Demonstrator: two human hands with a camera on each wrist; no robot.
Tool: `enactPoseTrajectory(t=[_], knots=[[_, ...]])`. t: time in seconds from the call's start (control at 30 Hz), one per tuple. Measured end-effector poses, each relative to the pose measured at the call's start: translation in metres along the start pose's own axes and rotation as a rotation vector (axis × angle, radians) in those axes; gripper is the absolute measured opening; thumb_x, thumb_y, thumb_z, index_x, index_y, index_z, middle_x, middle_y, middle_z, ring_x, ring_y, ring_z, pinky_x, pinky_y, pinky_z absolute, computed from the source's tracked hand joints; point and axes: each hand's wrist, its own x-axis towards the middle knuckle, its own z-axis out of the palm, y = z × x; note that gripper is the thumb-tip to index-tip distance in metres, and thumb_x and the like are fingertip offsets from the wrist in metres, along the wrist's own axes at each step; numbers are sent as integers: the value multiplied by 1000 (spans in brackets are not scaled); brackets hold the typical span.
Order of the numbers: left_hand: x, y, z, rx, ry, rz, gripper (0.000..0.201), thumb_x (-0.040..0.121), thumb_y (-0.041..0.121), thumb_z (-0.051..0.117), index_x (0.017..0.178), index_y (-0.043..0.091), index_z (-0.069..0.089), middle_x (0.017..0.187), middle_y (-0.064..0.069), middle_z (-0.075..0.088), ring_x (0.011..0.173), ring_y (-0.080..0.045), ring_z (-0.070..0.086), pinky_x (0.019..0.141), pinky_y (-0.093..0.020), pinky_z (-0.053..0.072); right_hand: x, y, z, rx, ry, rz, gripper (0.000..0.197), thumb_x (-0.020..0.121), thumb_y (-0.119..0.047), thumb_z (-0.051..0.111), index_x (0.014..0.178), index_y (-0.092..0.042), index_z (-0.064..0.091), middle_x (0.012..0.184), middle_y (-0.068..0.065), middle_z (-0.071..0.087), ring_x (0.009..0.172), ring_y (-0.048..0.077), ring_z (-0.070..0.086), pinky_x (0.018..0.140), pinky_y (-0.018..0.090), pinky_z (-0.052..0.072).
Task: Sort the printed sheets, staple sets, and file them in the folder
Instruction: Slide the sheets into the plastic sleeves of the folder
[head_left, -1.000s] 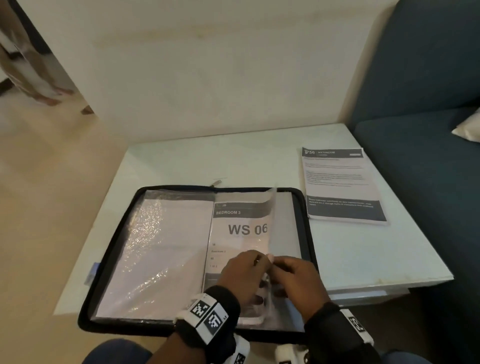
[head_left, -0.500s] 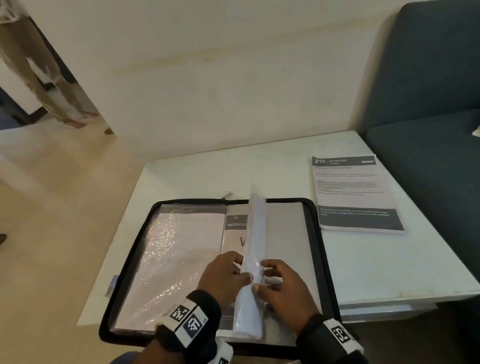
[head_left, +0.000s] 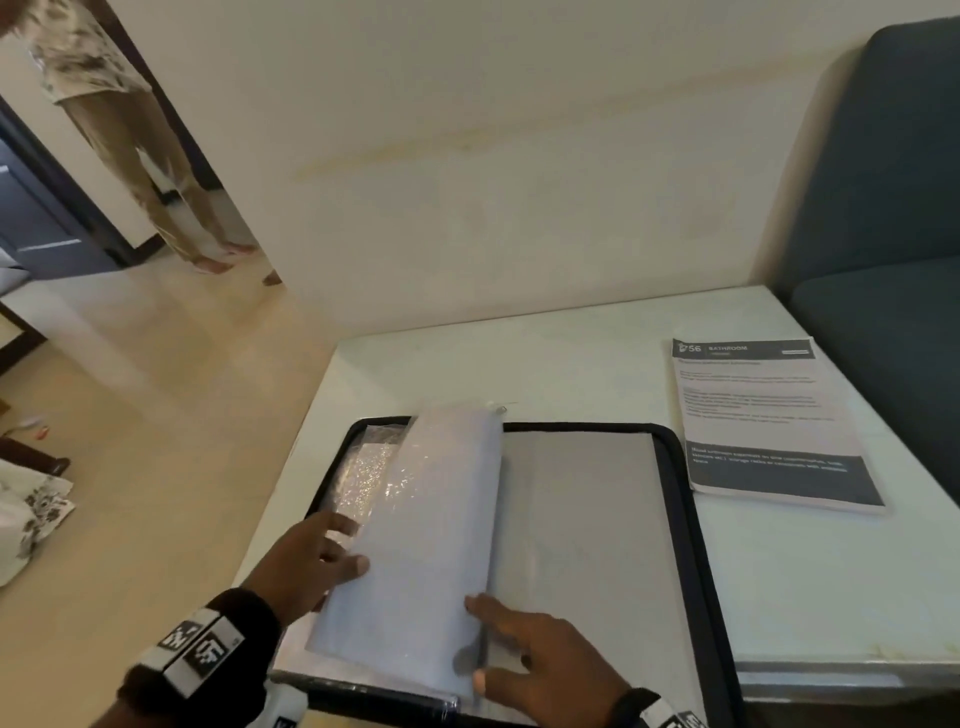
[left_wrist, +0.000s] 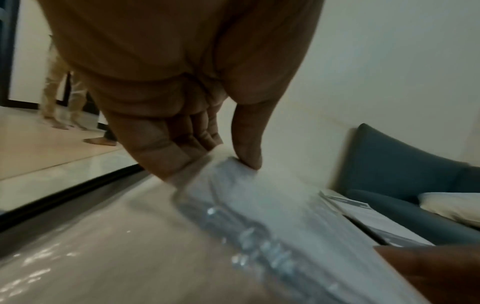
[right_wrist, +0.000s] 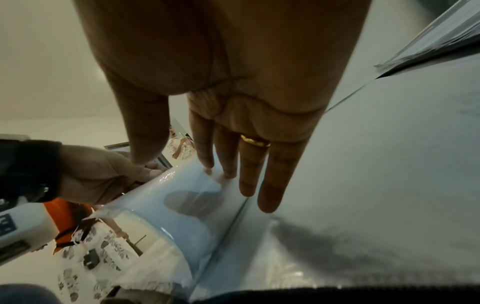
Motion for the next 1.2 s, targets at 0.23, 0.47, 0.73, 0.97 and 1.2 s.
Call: enactPoseTrajectory(t=[0.23, 0.47, 0.73, 0.97, 1.2], knots=[[48, -59, -23, 306, 163, -138, 19, 81, 9, 70, 97, 7, 61, 93, -14, 63, 78, -28, 60, 72, -35, 49, 2, 20, 20, -343, -4, -90, 49, 72, -63, 72, 118, -47, 65, 123, -18, 59, 109, -8, 54, 100, 12, 36], [63, -56, -25, 382, 37, -234, 23, 81, 8, 70, 98, 8, 54, 75, -12, 59, 54, -22, 53, 52, -27, 47, 13, 9, 18, -361, -108, 100, 59, 68, -62, 72, 119, -34, 64, 134, -13, 55, 129, 4, 46, 111, 21, 30], [72, 23, 10, 686, 110, 88, 56, 91, 46, 55, 139, 23, 39, 145, 3, 44, 129, -15, 45, 105, -25, 34, 14, 11, -43, -612, 408, 191, 53, 87, -54, 41, 137, -38, 49, 155, -8, 33, 142, 10, 34, 109, 42, 36], [69, 89, 135, 669, -187, 378, 74, 87, 42, 59, 149, 35, 19, 142, 7, 49, 127, -17, 50, 109, -36, 39, 4, 41, -70, -671, 236, 601, 90, 90, -48, 51, 154, -17, -5, 162, 11, -2, 150, 28, 4, 119, 48, 7], [66, 93, 163, 551, -204, 303, 75, 86, 62, 51, 147, 29, 23, 131, 0, 58, 115, -19, 57, 102, -37, 45, 9, 20, -61, -494, 132, 488, 84, 96, -15, 43, 148, -40, -18, 163, 7, 6, 148, 38, 7, 120, 45, 10]])
